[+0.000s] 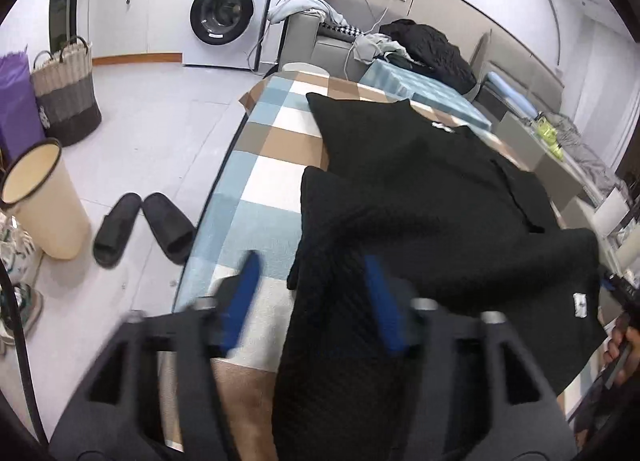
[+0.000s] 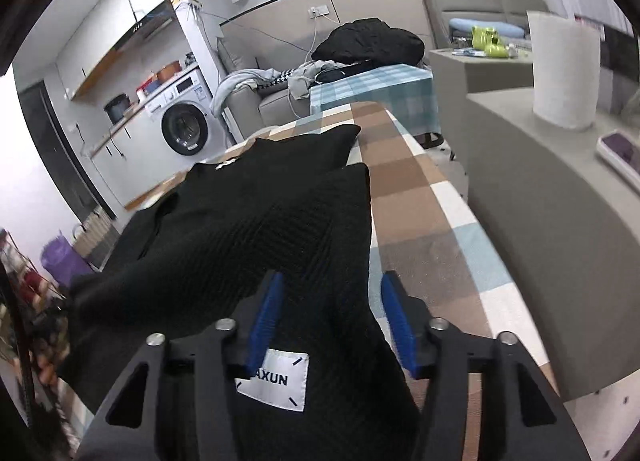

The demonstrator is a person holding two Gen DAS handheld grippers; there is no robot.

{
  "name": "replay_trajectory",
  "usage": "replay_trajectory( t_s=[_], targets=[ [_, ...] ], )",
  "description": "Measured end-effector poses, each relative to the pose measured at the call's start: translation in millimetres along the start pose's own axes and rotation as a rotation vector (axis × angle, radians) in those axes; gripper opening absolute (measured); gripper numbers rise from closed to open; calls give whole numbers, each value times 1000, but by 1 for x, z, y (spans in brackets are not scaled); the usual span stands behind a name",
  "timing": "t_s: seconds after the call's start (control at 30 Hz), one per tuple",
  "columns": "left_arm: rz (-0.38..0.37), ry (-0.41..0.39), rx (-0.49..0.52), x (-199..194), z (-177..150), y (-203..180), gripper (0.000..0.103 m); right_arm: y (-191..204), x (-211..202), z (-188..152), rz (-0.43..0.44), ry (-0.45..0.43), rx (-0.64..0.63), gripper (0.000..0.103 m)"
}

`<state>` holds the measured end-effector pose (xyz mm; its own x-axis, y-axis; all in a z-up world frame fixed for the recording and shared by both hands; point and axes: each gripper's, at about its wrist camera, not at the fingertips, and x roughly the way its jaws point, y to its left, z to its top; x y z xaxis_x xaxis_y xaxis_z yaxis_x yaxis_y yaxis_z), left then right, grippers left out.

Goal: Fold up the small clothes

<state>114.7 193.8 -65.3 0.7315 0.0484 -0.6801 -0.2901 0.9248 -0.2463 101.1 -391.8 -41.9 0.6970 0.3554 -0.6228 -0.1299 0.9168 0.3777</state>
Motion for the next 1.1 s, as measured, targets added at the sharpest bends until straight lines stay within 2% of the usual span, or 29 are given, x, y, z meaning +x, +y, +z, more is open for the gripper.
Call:
replay_trajectory(
  t_s=[0.03,0.1,0.27,0.37,0.43,0.47,0.5,0.53,0.57,0.67,1.1],
  targets=[
    [-6,7,-8,3,0,1,67,-2,2,0,12,12,11,60],
    [-14,48,-24,13,2,2,67,-4,12,3,47,37,40,61],
    [-38,124,-8,41,8,-9,67,2,39,11,66,119,39,62],
    [-33,132,25,55,12,-21,62,8,49,17,45,130,10,60],
    [-17,129,34,63,15,-25,33,11,52,19,41,125,1,55],
    [-16,133,37,66,17,-27,27,13,53,20,37,121,-13,51],
    [-17,138,41,68,18,-28,16,16,56,20,25,125,-40,42],
    [-18,139,50,68,19,-29,12,19,57,19,-3,129,-70,30],
    [-18,137,64,68,18,-31,10,20,58,19,-14,132,-82,21],
    [-6,134,112,64,14,-38,9,19,59,17,-7,149,-91,13],
    [-19,129,168,14,-29,-40,8,11,40,-6,11,206,-128,10]
  ],
)
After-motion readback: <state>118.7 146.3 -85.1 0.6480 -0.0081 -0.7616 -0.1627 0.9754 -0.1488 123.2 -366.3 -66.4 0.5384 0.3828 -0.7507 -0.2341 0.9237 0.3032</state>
